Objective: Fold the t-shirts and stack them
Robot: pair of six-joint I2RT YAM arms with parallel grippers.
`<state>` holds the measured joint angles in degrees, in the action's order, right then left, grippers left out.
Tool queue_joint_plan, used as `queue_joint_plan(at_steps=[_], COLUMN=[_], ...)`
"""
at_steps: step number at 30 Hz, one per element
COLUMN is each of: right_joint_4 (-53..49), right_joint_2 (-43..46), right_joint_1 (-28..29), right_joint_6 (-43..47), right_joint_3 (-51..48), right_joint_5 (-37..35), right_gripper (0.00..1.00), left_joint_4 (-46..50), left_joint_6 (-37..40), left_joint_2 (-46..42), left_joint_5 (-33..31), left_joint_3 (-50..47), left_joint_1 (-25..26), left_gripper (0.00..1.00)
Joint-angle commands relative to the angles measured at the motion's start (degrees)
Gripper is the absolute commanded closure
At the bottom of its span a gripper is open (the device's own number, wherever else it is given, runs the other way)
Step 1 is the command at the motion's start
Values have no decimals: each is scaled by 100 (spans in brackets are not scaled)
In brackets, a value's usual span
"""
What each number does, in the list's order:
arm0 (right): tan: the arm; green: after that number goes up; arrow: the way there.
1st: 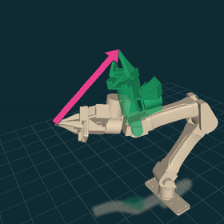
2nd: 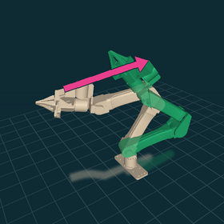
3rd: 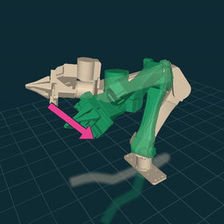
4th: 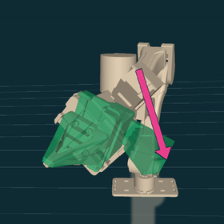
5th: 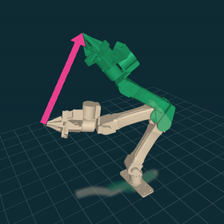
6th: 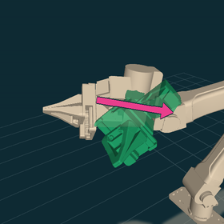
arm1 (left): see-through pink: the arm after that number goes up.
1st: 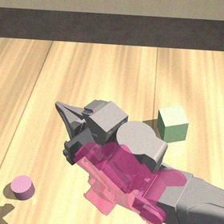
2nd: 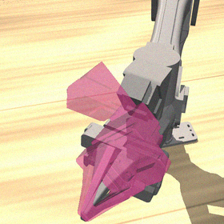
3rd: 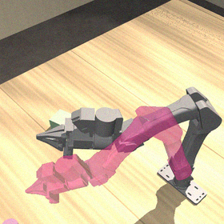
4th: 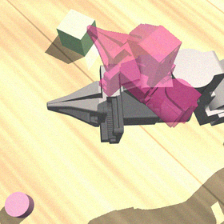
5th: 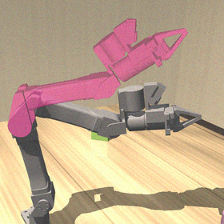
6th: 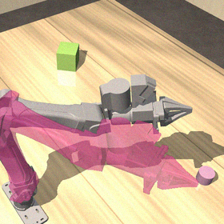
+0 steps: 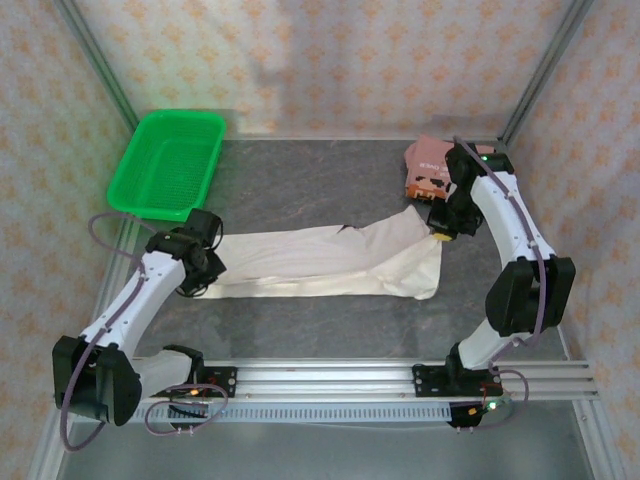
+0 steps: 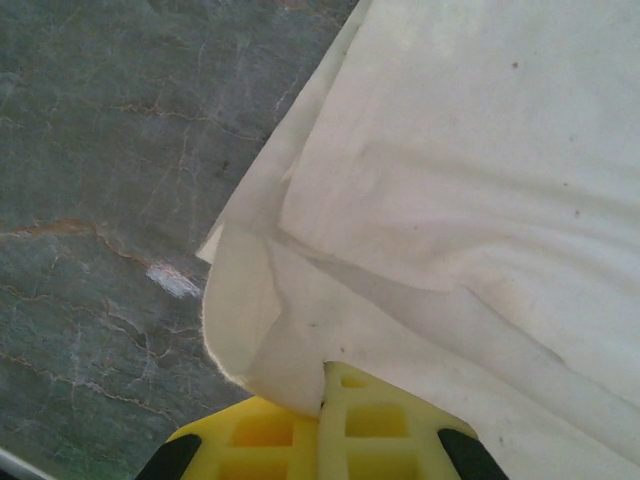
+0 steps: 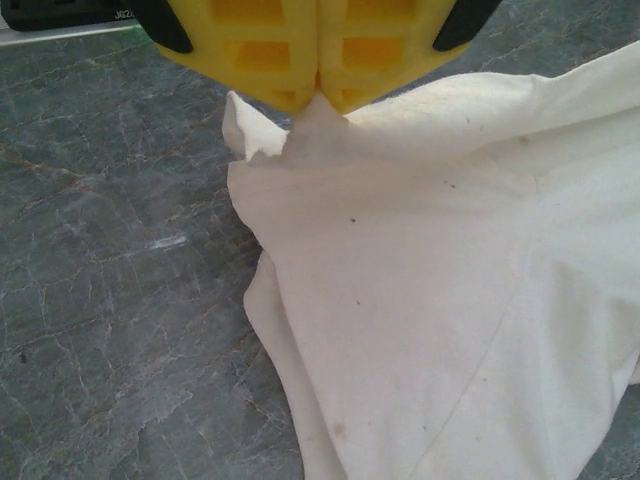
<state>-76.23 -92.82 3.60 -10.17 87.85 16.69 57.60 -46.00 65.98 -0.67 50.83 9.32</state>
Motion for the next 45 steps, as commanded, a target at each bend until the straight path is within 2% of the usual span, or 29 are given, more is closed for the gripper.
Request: queue_joint_plan(at_steps=[1,10,17,22,25,29,32,39,45], right_joint_4=[-118,-860,-1123,-734,-606,-598,-709,-530,-219], right_joint_2=[140,1091,1284,1462,1391,1291,1469,2426,2470], right_joint_1=[35,23,27,30,27,36,45,45,45], right_joint_6=[157,-2,14,-150,-112,37,27,-229,-265], right_joint_3=[212,634,915,772,1099,1393,1037,-658,-1016], right_joint_5=[-225,-309,-315,-55,16,667,849,731,592], right_gripper=[100,100,100,100,100,100,100,100,100], left_joint_4=[182,745,942,1060,1085,1101,1137,1078,723], left_joint_6=[136,-233,-103,-24,32,65,-54,-382,-323], left_joint_2=[-329,-1772,-1935,-1928,-1905,-1999,-2193,-2526,-2447], left_joint_5=[-284,77,-26,-118,-138,-154,-94,-105,-172], left_joint_3=[225,474,723,956,1118,1113,858,3,-360], left_joint_1=[-45,-56,-54,-52,-58,-53,-53,-53,-52], left_gripper=[98,97,96,96,96,96,96,96,96])
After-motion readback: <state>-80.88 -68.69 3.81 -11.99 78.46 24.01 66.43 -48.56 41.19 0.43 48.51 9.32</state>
